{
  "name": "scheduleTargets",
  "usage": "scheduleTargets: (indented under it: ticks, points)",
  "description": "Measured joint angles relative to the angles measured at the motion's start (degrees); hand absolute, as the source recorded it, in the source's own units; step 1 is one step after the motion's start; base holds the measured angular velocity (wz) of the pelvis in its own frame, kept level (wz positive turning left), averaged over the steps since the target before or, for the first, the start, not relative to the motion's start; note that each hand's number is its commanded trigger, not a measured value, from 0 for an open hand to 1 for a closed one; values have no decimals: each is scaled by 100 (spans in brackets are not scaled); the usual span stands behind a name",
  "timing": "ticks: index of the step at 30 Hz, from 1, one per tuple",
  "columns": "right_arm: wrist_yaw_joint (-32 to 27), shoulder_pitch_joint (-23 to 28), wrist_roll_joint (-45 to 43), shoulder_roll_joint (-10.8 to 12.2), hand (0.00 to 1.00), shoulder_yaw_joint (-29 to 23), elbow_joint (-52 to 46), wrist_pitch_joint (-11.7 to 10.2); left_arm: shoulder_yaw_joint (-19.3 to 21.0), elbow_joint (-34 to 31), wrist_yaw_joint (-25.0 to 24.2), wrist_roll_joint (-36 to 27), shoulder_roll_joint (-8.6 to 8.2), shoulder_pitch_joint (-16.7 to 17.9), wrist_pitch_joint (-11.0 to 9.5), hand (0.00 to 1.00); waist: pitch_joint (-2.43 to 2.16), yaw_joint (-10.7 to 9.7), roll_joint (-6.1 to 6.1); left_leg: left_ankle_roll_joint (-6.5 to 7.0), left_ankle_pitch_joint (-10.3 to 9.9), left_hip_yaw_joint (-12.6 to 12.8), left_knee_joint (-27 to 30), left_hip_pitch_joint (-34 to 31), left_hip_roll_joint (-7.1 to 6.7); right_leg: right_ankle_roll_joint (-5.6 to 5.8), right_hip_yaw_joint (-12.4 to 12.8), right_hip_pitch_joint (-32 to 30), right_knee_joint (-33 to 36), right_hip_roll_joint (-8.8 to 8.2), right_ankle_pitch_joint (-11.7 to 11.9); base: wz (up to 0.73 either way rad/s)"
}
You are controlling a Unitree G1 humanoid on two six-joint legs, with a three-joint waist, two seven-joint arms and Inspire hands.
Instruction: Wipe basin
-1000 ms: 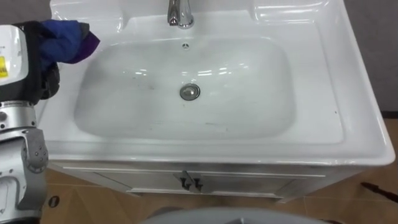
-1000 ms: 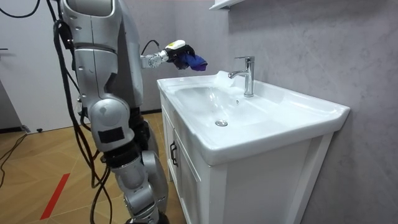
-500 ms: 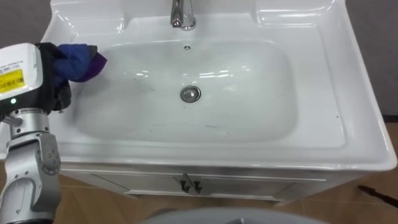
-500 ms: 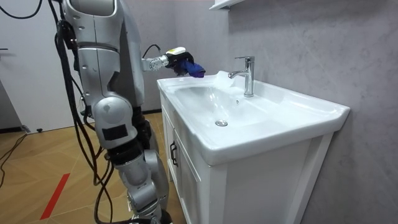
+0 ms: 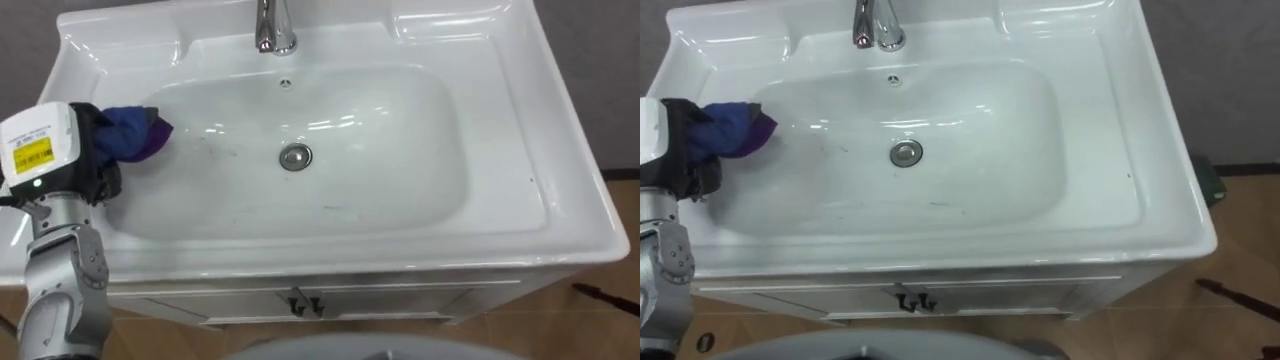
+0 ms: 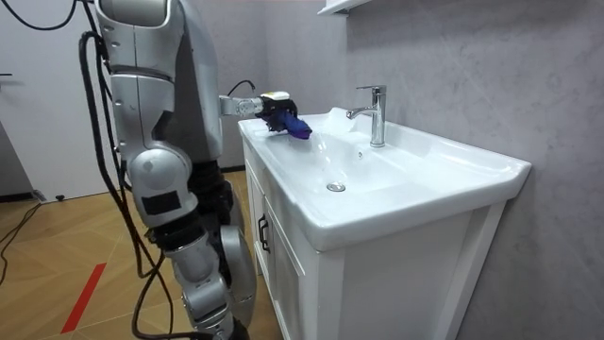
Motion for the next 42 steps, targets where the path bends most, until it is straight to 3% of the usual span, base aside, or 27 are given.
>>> scheduleTargets:
  ticks: [3, 10, 15, 18, 25, 35, 37, 38, 42]
  points:
    - [-13, 58, 6, -1, 0, 10, -58, 1, 10, 119, 0, 2, 0, 14, 71, 100, -14, 32, 25, 0, 0, -2, 0, 27, 2, 0, -20, 10, -1, 2, 0, 3]
    - [-18, 170, -29, -18, 0, -137, -371, 0, 372, 118, 57, 3, 14, 13, 88, 100, 10, 39, 44, 0, 0, -9, -57, 88, 0, 3, 1, -2, -8, 4, -2, 0]
    - [-11, 343, -33, -14, 0, -143, -413, 12, 590, 118, 70, 59, 15, 32, 110, 100, 9, 218, 41, 1, 0, -16, -62, 96, -1, 4, 4, -10, -10, 3, -2, 0]
    - [-9, 413, -30, -14, 0, -144, -409, 34, 594, 118, 71, 64, 15, 64, 195, 100, 4, 333, 37, 1, 1, -22, -62, 94, -1, 4, -2, -12, -1, 0, -2, 0]
    - [1, 399, -30, -12, 0, -145, -412, 92, 598, 118, 71, 65, 14, 224, 221, 100, -50, 359, -31, 1, 0, -33, -55, 85, -2, 4, -17, -11, 5, -2, -2, 1]
    - [52, 416, -42, -12, 0, -148, -495, 227, 596, 119, 56, 62, 11, 314, 308, 100, -48, 325, -29, 1, 0, -21, -53, 46, -4, 10, 8, -61, 9, -2, 1, 0]
    - [46, 437, -41, -12, 0, -148, -537, 251, 590, 143, 56, 59, 0, 347, 340, 28, -50, 312, -23, 1, 1, -22, -49, 23, -3, 10, 3, -85, 15, -2, 2, 0]
    - [45, 436, -40, -13, 0, -148, -537, 254, 586, 171, 56, 59, 0, 347, 340, 0, -51, 310, -20, 1, 1, -22, -48, 17, -3, 9, -1, -88, 16, -2, 2, 0]
    - [39, 440, -38, -13, 0, -149, -562, 251, 585, 263, 57, 59, -10, 348, 340, 0, -51, 301, -18, 1, 1, -24, -46, 7, -3, 9, -1, -94, 12, -2, 1, 0]
